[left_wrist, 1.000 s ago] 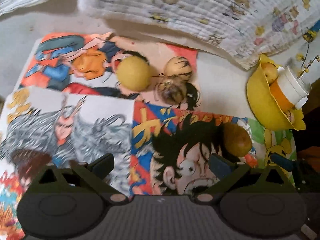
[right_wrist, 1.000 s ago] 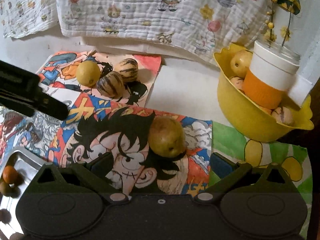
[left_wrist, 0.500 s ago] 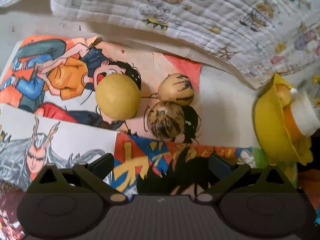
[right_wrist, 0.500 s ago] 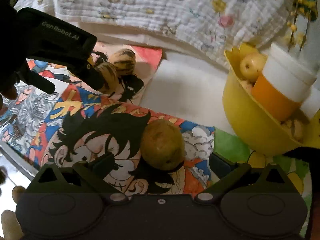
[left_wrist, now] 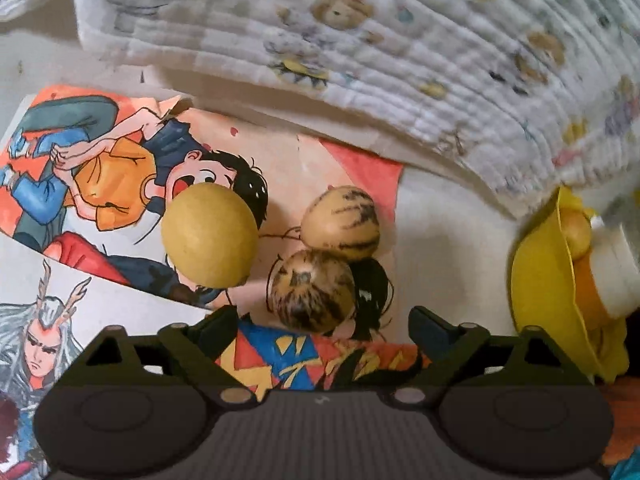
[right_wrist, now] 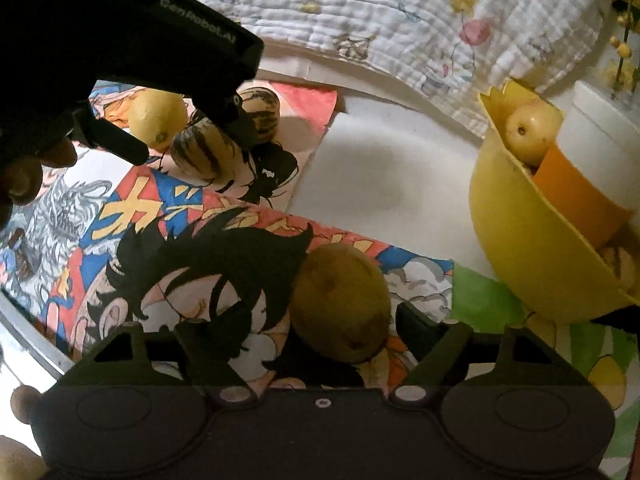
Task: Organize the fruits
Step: 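Close the right tool on the brown pear while the left tool closes on a striped melon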
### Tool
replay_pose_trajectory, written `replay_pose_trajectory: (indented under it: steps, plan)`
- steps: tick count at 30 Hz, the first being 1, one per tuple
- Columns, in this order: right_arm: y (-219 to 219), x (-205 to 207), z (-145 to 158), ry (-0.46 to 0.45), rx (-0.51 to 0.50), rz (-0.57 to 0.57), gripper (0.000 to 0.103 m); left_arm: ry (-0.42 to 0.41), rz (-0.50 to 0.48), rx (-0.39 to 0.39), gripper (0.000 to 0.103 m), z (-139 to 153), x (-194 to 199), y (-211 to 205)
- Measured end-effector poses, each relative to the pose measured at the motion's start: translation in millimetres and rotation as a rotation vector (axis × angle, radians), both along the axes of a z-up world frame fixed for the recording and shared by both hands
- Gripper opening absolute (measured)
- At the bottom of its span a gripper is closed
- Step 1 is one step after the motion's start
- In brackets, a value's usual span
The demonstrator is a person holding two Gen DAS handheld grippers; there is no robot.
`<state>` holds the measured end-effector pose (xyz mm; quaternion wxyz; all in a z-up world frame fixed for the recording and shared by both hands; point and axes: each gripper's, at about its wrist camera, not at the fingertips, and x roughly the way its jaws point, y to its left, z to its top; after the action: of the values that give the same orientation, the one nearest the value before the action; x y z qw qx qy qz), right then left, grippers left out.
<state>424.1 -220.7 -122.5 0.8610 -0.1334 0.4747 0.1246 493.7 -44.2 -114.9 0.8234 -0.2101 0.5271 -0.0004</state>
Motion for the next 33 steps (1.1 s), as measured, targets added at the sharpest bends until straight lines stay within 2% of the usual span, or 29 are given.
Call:
replay_pose_trajectory:
  steps: [6,12,17,22,26,28,33]
  plan:
    - [4,6,-2,-0.013,0.015,-0.055,0.069,0.004,0.057,-0.021,0.08,-5,6,6]
    - [2,9,-5,-0.027,0.024,-0.095,0.068,0.033,0.039,-0.05,0.068,-13,11,4]
    - [-1,8,-7,-0.033,0.043,-0.11,0.067,0.042,0.037,-0.076,0.067,-16,13,7]
    - [-9,8,-7,-0.02,0.084,-0.132,0.067,0.054,0.048,-0.07,0.067,-19,16,6]
    - [-7,8,-5,-0.029,0.073,-0.131,0.061,0.046,0.05,-0.073,0.061,-18,17,6]
    - [-9,9,-5,-0.029,0.075,-0.141,0.058,0.039,0.052,-0.074,0.053,-17,18,9]
    - [-9,10,-6,-0.031,0.07,-0.143,0.056,0.039,0.051,-0.089,0.052,-16,18,13]
